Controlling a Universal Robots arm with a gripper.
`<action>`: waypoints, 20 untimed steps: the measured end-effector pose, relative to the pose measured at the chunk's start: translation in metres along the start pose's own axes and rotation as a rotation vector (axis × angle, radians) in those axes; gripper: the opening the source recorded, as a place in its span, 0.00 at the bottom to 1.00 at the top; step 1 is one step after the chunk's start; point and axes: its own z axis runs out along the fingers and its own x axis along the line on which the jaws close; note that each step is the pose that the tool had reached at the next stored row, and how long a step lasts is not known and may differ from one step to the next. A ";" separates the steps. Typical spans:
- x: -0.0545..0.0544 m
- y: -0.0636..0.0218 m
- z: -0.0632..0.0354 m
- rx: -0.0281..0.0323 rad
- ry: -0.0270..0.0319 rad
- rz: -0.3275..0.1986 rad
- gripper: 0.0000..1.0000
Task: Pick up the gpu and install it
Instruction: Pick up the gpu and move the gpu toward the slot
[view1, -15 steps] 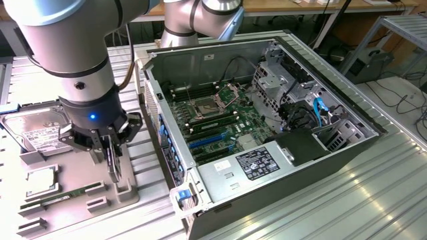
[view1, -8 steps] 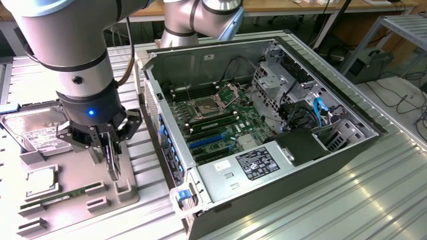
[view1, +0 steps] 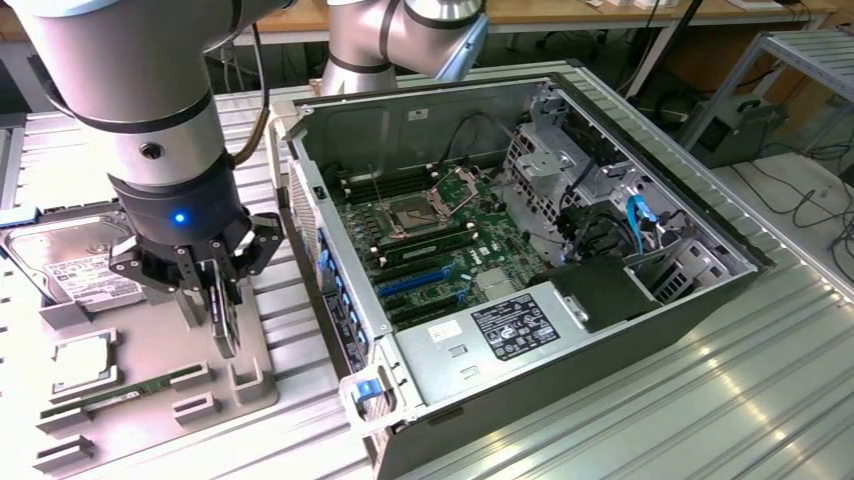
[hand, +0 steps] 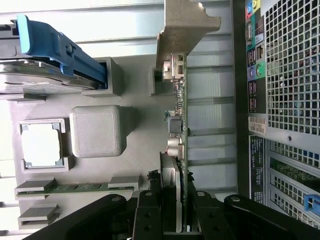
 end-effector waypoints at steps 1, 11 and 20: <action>0.000 0.0000 -0.0010 0.0000 0.0000 0.000 0.28; 0.000 -0.0001 -0.0090 0.0000 -0.0001 0.000 0.28; 0.000 -0.0002 -0.0185 0.0006 -0.0001 0.000 0.28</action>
